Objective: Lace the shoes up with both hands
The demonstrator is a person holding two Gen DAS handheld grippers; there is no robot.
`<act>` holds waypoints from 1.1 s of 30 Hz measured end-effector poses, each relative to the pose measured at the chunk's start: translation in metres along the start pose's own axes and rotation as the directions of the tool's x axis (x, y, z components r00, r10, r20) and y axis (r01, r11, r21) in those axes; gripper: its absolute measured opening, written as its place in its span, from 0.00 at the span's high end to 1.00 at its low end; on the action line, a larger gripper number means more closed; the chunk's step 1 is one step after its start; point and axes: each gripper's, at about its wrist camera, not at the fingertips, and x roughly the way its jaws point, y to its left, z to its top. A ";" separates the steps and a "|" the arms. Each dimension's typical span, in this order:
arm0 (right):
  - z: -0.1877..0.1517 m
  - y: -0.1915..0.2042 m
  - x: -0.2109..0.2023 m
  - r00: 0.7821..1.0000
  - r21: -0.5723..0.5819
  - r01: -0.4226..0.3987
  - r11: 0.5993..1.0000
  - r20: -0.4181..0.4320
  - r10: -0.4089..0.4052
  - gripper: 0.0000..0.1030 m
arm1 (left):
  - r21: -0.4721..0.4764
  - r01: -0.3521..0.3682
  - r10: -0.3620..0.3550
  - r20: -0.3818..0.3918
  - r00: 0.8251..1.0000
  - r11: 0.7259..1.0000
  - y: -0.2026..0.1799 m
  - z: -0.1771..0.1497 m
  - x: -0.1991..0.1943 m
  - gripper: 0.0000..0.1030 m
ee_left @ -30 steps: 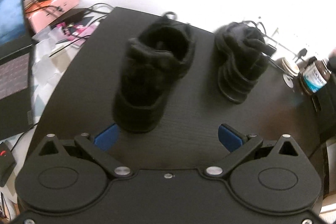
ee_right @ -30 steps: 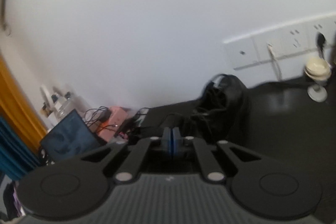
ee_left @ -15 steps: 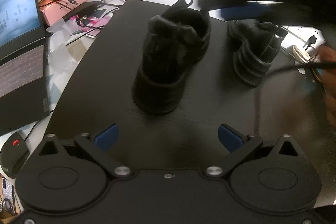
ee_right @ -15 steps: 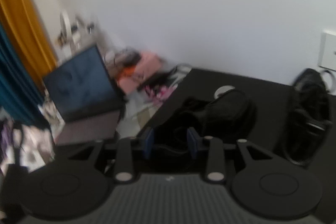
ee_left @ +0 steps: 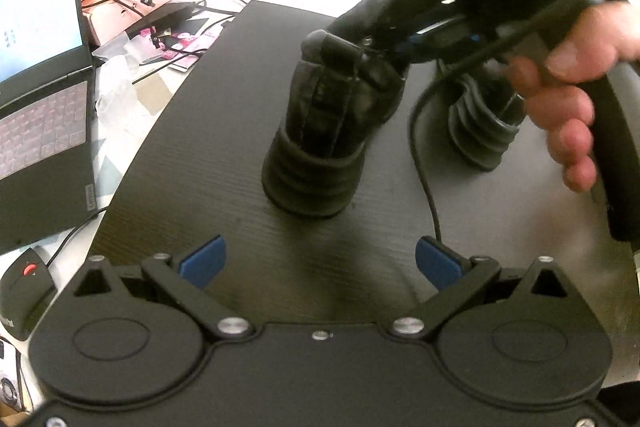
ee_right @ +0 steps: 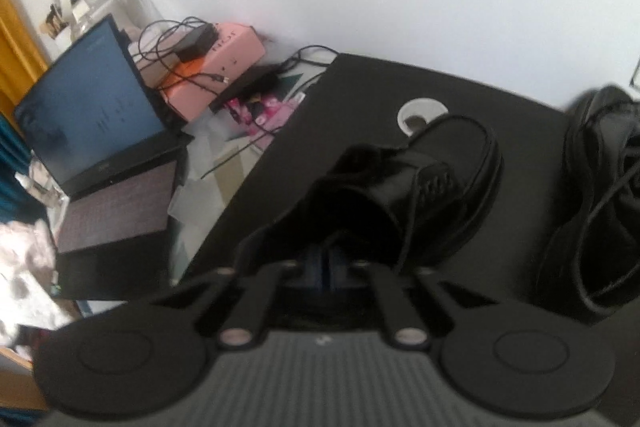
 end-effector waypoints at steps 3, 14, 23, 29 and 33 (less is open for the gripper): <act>-0.002 -0.014 -0.030 0.991 0.070 -0.092 0.993 0.101 0.085 0.96 | -0.006 -0.016 0.016 0.015 1.000 1.000 0.003 0.003 -0.002 0.00; -0.072 -0.109 -0.223 0.857 0.258 -0.142 0.956 0.515 -0.012 0.96 | -0.041 0.006 0.000 0.151 0.988 0.999 -0.012 0.020 -0.017 0.00; -0.187 -0.209 -0.273 0.823 0.560 0.059 0.826 0.441 -0.358 0.96 | 0.116 0.005 -0.016 0.094 0.995 0.993 -0.080 0.011 0.003 0.00; -0.259 -0.258 -0.252 0.843 0.672 0.209 0.710 0.243 -0.479 0.96 | 0.185 -0.001 -0.005 0.032 0.999 0.983 -0.112 -0.009 0.018 0.00; -0.287 -0.278 -0.239 0.843 0.689 0.308 0.656 0.123 -0.525 0.96 | 0.195 -0.010 0.007 0.013 1.000 0.981 -0.121 -0.017 0.023 0.00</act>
